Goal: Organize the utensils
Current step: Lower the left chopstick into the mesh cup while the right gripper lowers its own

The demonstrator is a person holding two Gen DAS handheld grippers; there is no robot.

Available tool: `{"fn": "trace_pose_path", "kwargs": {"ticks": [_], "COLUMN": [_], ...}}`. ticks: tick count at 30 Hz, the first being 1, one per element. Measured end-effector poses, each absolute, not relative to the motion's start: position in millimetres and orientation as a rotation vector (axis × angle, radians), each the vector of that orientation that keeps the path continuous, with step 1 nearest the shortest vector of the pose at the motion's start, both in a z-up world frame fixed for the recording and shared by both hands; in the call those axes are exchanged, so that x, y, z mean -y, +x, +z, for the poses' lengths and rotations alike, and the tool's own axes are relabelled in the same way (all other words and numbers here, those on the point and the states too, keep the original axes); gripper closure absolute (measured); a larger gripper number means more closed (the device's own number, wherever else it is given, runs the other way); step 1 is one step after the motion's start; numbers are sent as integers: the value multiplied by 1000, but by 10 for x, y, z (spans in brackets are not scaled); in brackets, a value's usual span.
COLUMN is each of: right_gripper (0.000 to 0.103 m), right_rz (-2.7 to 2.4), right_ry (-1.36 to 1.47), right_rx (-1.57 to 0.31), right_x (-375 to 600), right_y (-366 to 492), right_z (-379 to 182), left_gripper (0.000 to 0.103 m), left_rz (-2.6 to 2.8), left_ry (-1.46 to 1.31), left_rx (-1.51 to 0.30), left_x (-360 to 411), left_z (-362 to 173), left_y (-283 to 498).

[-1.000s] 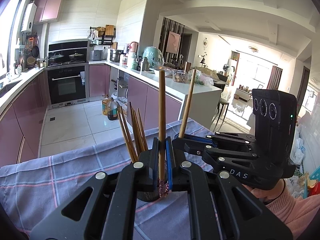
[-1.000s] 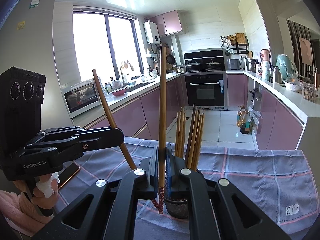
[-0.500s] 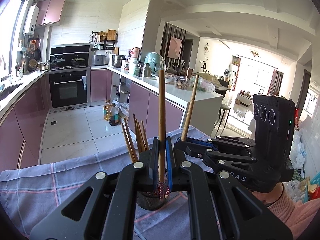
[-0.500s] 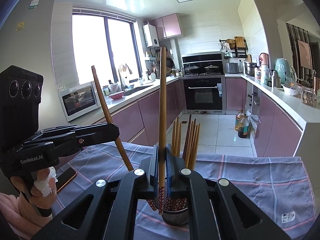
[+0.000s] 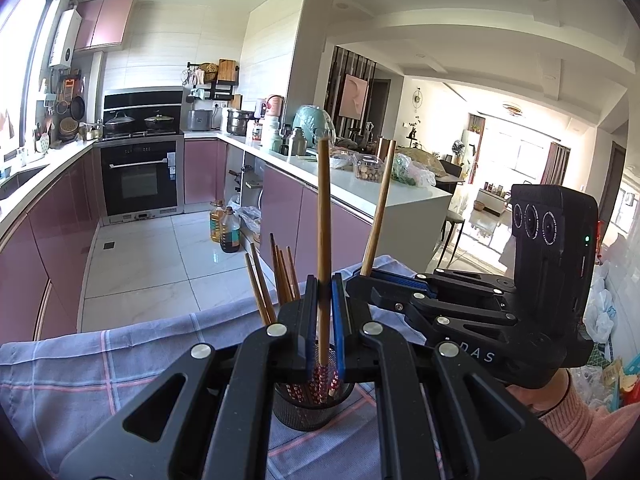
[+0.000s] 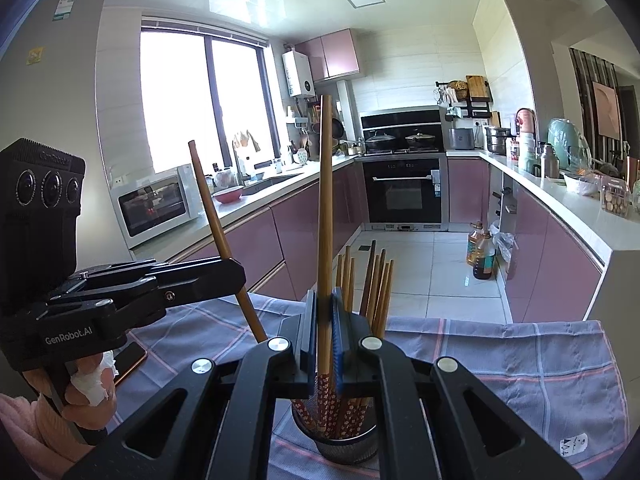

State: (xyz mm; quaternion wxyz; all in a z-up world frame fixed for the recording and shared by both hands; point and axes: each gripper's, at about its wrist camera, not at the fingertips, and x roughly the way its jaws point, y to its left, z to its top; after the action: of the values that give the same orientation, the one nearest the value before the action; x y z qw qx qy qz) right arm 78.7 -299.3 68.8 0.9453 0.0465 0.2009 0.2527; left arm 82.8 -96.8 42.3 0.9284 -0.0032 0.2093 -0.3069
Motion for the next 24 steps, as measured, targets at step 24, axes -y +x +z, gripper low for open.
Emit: {"fn": "trace_pose_path", "kwargs": {"ticks": [24], "right_gripper": [97], "right_rz": [494], "right_ry": [97], "right_rx": [-444], "right_x": [2962], "right_y": [894], "right_z": [631], "left_gripper": [95], "left_rz": [-618], "left_ry": [-10], "left_rx": [-466], "left_x": [1078], "left_z": [425], "left_y": [963]}}
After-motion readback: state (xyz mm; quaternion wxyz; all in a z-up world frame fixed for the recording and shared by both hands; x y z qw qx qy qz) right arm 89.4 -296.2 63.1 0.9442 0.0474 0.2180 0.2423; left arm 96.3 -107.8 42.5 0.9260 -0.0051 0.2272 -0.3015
